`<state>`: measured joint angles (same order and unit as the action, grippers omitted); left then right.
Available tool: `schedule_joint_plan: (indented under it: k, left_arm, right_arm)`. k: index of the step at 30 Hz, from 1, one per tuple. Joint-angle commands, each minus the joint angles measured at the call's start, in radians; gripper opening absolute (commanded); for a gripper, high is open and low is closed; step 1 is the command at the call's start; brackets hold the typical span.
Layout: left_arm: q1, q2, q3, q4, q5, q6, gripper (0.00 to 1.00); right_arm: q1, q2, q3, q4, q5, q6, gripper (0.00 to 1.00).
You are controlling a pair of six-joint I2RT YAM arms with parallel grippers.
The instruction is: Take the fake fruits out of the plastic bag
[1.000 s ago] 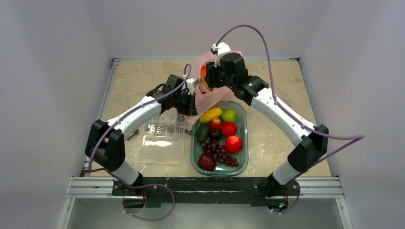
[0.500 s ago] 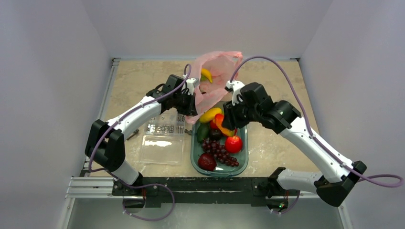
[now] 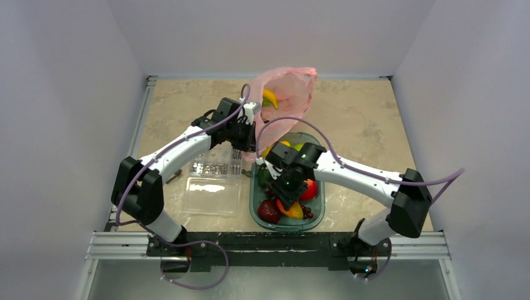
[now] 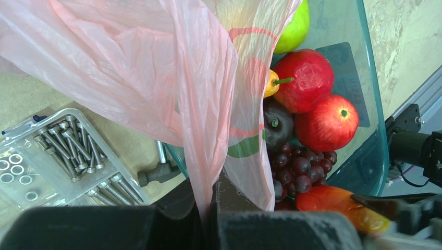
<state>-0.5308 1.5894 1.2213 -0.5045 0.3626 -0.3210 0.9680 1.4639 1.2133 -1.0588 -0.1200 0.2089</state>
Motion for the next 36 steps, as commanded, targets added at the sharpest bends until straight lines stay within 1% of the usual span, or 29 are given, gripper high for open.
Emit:
schedule_joint_plan:
  k: [1,4,5,6,8,10,13,14,16,19,23,26,28,31,34,36]
  left_arm:
    - [-0.003,-0.046,0.011,0.006,-0.004,0.018,0.00]
    - [-0.003,-0.050,0.013,0.005,-0.001,0.017,0.00]
    - [-0.003,-0.052,0.013,0.006,0.000,0.017,0.00]
    - [-0.003,-0.052,0.012,0.006,0.001,0.015,0.00]
    - [-0.003,-0.057,0.011,0.009,0.006,0.012,0.00]
    - [-0.003,-0.062,0.008,0.012,0.008,0.009,0.00]
    - [-0.003,-0.066,0.006,0.015,0.009,0.008,0.00]
    - [-0.004,-0.066,0.006,0.015,0.009,0.007,0.00]
    - [-0.003,-0.067,0.005,0.016,0.009,0.007,0.00]
    - [-0.002,-0.067,0.006,0.015,0.008,0.007,0.00]
    - [-0.004,-0.066,0.003,0.015,0.004,0.008,0.00]
    - [-0.003,-0.064,0.003,0.017,0.001,0.010,0.00]
    - [-0.003,-0.062,0.002,0.015,-0.002,0.010,0.00]
    - [-0.003,-0.064,-0.001,0.019,-0.001,0.007,0.00]
    - [-0.003,-0.061,-0.002,0.020,-0.001,0.008,0.00]
    - [-0.003,-0.061,-0.002,0.020,-0.003,0.007,0.00]
  right_arm:
    - [0.069,0.067,0.023,-0.031,-0.001,-0.018,0.00]
    - [0.078,0.088,0.006,-0.036,0.011,0.005,0.00]
    - [0.078,0.089,0.001,-0.038,0.031,0.022,0.02]
    - [0.078,0.090,0.007,-0.043,0.060,0.031,0.11]
    - [0.078,0.088,0.019,-0.056,0.096,0.034,0.27]
    - [0.080,0.069,0.025,-0.065,0.125,0.042,0.45]
    - [0.080,0.042,0.034,-0.074,0.182,0.059,0.65]
    - [0.080,0.034,0.042,-0.078,0.231,0.071,0.71]
    - [0.080,0.026,0.063,-0.089,0.308,0.095,0.79]
    - [0.080,0.006,0.090,-0.074,0.358,0.120,0.83]
    - [0.080,-0.046,0.091,-0.012,0.328,0.102,0.88]
    - [0.078,-0.117,0.063,0.066,0.339,0.096,0.95]
    - [0.077,-0.174,0.031,0.132,0.366,0.095,0.97]
    - [0.065,-0.247,-0.029,0.265,0.432,0.134,0.99]
    - [0.030,-0.303,-0.098,0.409,0.484,0.212,0.97]
    - [-0.015,-0.324,-0.151,0.523,0.469,0.251,0.95]
